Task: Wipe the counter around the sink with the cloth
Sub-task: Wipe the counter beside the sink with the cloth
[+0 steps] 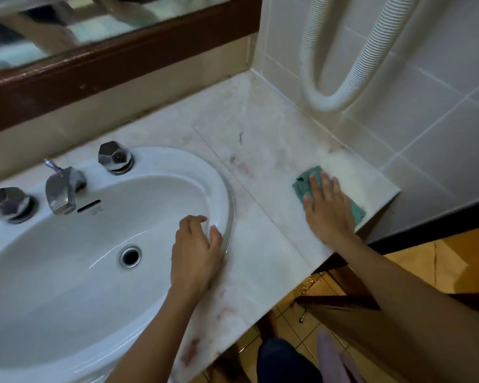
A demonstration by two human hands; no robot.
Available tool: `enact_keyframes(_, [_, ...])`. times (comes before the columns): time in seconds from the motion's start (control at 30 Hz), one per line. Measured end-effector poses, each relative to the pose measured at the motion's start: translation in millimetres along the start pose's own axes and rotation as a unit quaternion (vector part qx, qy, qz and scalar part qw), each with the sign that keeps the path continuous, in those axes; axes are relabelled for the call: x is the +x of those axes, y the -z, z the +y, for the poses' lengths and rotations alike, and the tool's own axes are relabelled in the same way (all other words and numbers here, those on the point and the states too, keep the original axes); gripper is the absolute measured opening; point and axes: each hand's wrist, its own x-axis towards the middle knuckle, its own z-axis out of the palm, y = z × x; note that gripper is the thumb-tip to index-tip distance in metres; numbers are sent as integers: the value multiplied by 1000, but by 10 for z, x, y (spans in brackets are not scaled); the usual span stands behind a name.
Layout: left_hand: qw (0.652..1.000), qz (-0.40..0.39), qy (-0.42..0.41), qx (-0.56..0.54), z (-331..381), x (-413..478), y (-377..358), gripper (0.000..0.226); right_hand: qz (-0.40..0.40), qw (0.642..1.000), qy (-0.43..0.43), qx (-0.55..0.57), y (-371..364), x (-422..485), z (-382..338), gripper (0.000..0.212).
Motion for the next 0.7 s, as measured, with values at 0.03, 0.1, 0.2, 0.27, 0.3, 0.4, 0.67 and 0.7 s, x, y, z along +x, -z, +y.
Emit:
enact_keyframes(0.03, [1000, 1, 1, 3, 4, -5, 1, 37, 5, 1000, -20, 3, 19, 176, -29, 60])
enact_keyframes(0.1, [1000, 7, 0, 12, 2, -17, -1, 38, 11, 999, -51, 12, 59, 521, -127, 60])
enact_keyframes(0.2, [999, 18, 15, 28, -6, 1, -33, 38, 7, 998, -52, 17, 88, 1044, -355, 60])
enact_keyframes(0.27, [999, 17, 24, 35, -15, 24, -64, 38, -7, 999, -33, 13, 92, 1345, -559, 59])
enact_keyframes(0.3, [999, 16, 32, 33, -20, 31, -76, 39, -14, 1000, -18, 11, 83, 1433, -668, 59])
enact_keyframes(0.4, [998, 23, 55, 24, -17, 29, -87, 39, -16, 998, 56, 22, -31, 1319, -995, 57])
enact_keyframes(0.67, [995, 23, 96, -35, 28, 118, -37, 61, 1, 974, 224, 22, -234, -259, -622, 56])
enact_keyframes(0.7, [996, 25, 83, -26, 72, 192, -42, 63, 10, 978, 210, 14, -205, -210, -472, 56])
